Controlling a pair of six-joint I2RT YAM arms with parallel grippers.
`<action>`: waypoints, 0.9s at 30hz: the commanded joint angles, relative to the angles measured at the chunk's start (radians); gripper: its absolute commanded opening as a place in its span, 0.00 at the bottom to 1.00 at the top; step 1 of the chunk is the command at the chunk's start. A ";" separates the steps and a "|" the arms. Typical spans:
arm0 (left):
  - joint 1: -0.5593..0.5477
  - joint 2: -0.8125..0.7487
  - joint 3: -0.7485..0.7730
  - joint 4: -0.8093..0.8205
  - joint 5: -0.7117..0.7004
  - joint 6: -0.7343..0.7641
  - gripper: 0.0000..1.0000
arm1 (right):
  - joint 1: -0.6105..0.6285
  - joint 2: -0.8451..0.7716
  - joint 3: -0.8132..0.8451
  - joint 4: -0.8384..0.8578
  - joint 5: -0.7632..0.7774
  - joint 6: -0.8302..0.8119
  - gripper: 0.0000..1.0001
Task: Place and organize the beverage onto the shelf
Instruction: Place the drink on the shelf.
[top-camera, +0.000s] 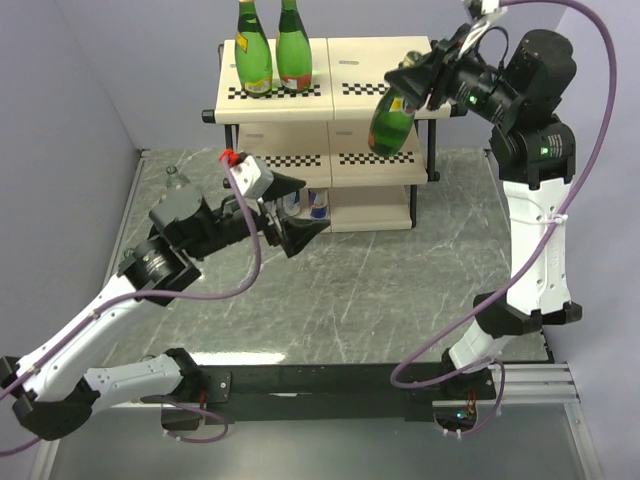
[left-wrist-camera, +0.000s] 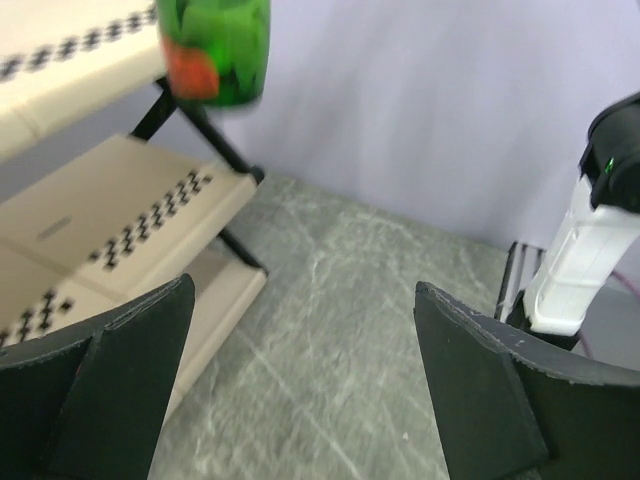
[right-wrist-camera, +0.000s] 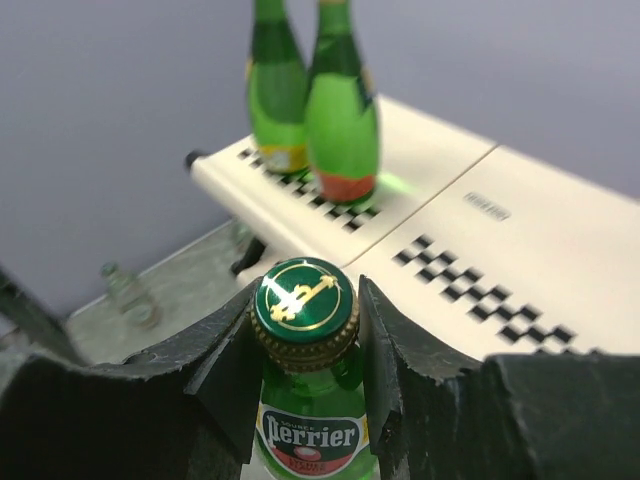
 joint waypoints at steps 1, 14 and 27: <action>0.005 -0.080 -0.072 -0.014 -0.093 0.017 0.97 | -0.026 0.014 0.137 0.248 0.116 0.005 0.00; 0.008 -0.238 -0.285 -0.048 -0.205 -0.017 0.96 | -0.026 0.131 0.263 0.326 0.305 -0.075 0.00; 0.008 -0.304 -0.385 -0.040 -0.256 -0.081 0.95 | -0.022 0.208 0.282 0.455 0.417 -0.156 0.00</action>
